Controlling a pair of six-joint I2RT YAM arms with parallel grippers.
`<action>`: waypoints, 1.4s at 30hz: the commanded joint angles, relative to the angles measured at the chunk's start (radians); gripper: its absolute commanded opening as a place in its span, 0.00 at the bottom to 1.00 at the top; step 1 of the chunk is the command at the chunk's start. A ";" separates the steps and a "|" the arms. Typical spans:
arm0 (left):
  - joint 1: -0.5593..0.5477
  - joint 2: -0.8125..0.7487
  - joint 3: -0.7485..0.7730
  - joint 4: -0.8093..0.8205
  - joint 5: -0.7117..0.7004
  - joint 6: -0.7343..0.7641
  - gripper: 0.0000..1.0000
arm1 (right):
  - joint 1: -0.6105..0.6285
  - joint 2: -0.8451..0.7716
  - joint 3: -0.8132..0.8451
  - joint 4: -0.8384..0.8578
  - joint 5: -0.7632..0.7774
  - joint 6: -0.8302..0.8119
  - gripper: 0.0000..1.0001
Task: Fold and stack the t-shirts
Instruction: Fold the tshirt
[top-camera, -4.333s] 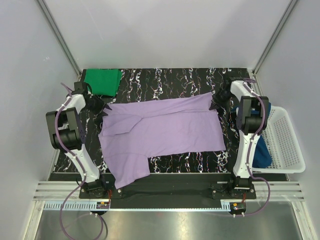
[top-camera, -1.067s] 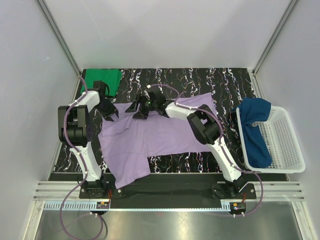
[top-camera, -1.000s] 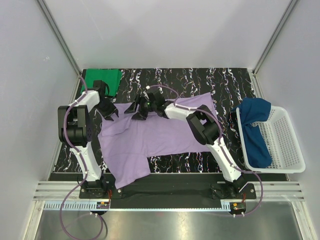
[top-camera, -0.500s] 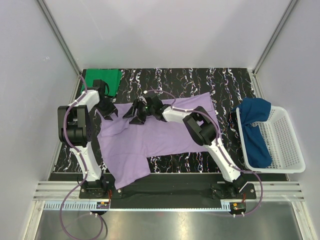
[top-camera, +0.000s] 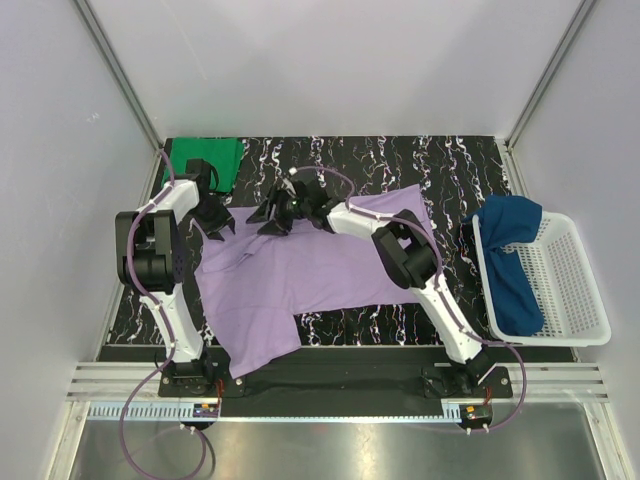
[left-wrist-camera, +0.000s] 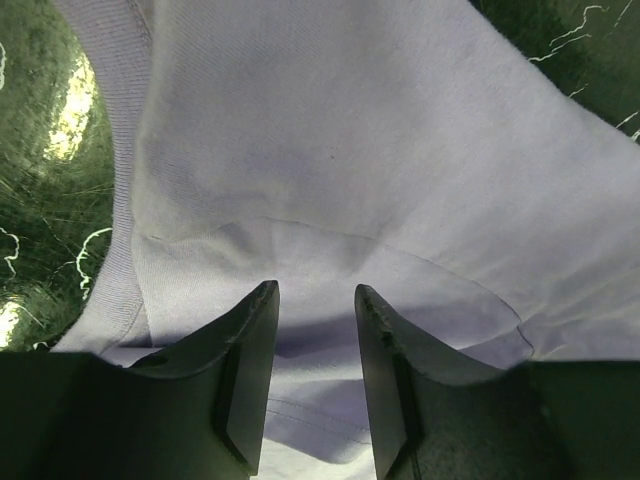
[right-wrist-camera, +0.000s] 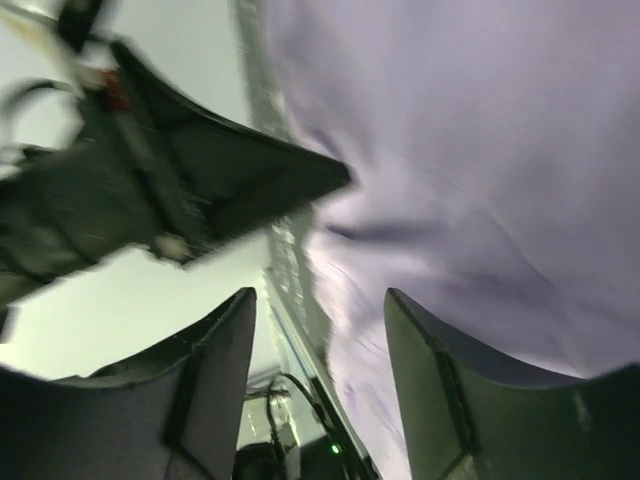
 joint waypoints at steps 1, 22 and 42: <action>0.003 -0.026 -0.002 0.019 -0.028 0.023 0.42 | 0.006 -0.124 -0.108 -0.090 0.005 -0.045 0.60; 0.003 -0.040 -0.038 0.032 -0.022 0.026 0.42 | 0.047 -0.115 -0.227 -0.076 0.022 -0.088 0.34; 0.003 -0.049 -0.054 0.039 -0.029 0.023 0.42 | 0.047 -0.088 -0.043 -0.201 0.001 -0.100 0.00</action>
